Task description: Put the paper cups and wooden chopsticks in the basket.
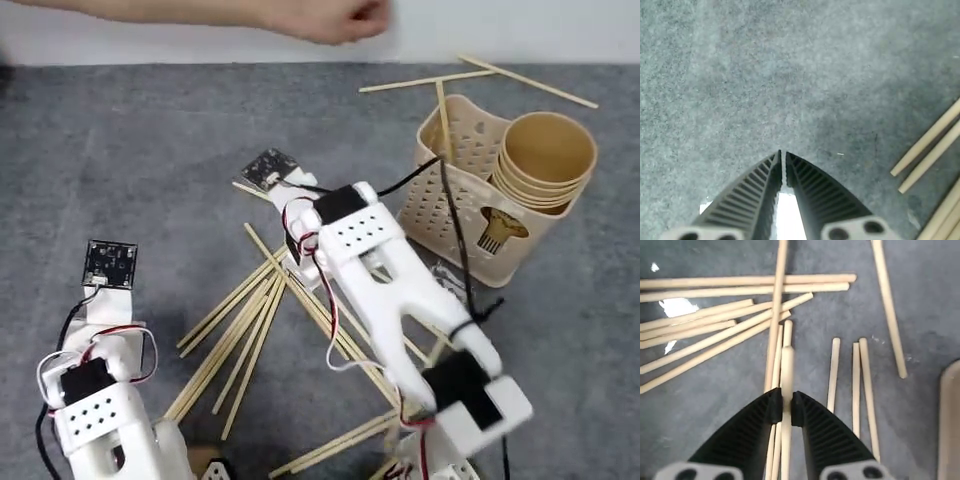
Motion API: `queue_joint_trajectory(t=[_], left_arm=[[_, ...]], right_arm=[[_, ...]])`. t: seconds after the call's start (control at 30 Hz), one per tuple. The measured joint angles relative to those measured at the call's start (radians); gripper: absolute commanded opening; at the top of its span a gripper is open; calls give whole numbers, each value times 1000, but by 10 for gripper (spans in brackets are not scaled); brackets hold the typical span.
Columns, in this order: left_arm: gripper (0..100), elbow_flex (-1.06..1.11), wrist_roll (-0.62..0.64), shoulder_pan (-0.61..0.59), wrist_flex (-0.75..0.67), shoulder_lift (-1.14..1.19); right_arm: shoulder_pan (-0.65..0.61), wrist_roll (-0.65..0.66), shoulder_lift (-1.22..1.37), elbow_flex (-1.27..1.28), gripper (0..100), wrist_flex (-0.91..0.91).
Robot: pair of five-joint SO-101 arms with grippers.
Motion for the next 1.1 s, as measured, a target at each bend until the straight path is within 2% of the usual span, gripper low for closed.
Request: queue_joint_trajectory(t=[0.33, 0.63, 0.9, 1.1], left_arm=[[15, 0, 0, 0, 0, 0], [15, 0, 0, 0, 0, 0], [15, 0, 0, -2, 0, 0], [15, 0, 0, 0, 0, 0]], right_arm=[[12, -34, -387, -48, 7, 69], [212, -87, -476, -371, 7, 66], [385, -92, -489, -451, 7, -176], [440, -127, -488, -451, 7, -353]])
